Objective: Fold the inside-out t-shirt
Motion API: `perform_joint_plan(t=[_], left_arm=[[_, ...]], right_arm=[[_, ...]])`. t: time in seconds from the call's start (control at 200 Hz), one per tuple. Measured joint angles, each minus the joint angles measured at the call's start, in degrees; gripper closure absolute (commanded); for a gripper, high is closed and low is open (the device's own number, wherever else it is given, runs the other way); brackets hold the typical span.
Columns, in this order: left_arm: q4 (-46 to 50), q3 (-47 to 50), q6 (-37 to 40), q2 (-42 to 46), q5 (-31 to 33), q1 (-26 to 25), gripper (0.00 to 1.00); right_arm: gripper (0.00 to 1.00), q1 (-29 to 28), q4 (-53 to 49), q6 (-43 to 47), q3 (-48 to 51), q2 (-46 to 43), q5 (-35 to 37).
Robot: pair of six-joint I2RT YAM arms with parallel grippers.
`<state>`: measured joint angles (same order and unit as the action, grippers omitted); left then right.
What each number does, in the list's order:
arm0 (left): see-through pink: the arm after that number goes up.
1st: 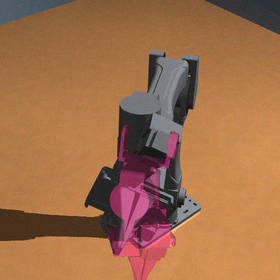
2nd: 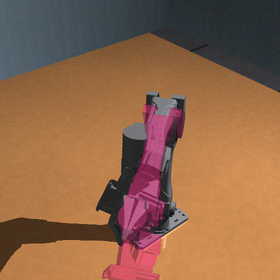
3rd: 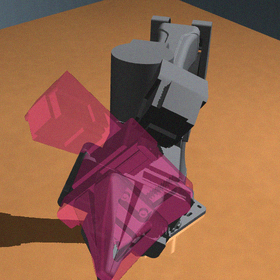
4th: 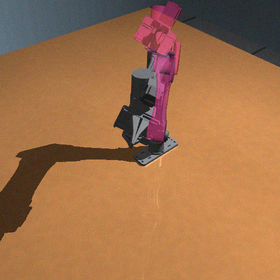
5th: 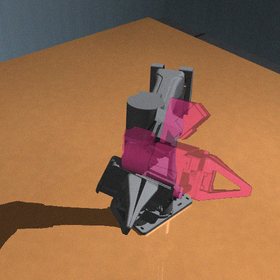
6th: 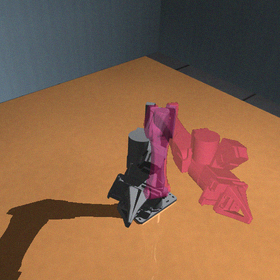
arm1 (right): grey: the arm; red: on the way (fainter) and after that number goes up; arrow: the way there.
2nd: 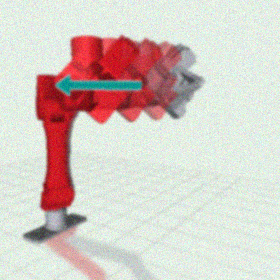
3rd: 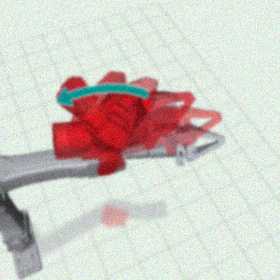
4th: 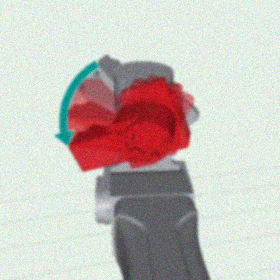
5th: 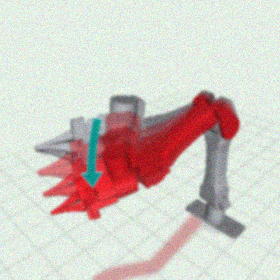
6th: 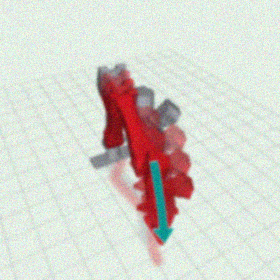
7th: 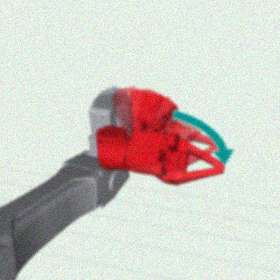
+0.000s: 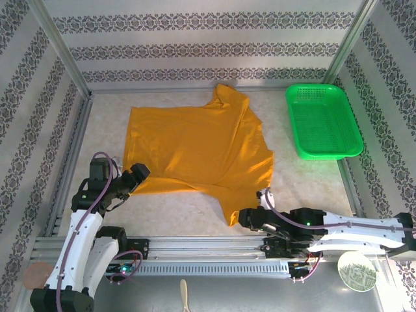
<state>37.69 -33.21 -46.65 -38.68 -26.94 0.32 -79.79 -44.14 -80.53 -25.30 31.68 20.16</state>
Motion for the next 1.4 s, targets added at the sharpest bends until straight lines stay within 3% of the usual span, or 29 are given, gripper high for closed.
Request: perform_joint_plan(t=[0.255, 0.43, 0.749, 0.979, 1.094, 1.244, 1.404], left_arm=[[-1.05, 0.00, -0.66, -0.66, 0.00, 0.00, 0.14], [-1.11, 0.00, -1.25, -0.66, 0.00, 0.00, 0.14], [-1.25, 0.00, -1.84, -0.59, 0.00, 0.00, 0.14], [-1.79, 0.02, -1.97, -0.59, -0.04, 0.00, 0.14], [-2.49, 0.13, -2.29, -0.59, -0.04, 0.00, 0.14], [-3.04, 0.57, -2.54, -0.59, -0.04, 0.00, 0.14], [-3.54, 0.76, -2.80, -0.61, -0.07, 0.00, 0.14]], right_arm=[[0.48, 0.57, -4.87, -1.62, 3.63, 5.33, 0.04], [0.50, 0.57, -2.91, -0.76, 3.63, 12.96, -0.24], [0.47, -2.36, -0.72, -0.11, 3.50, 12.02, -0.81], [0.44, -3.98, 1.33, 0.07, 2.45, 19.52, -1.64], [0.56, -3.98, 2.08, -0.50, 2.49, 21.11, -1.53], [1.00, -3.56, 2.58, -1.73, 3.80, 19.39, -1.09], [1.00, -2.43, -0.31, -2.27, 4.35, 12.41, -0.50]])
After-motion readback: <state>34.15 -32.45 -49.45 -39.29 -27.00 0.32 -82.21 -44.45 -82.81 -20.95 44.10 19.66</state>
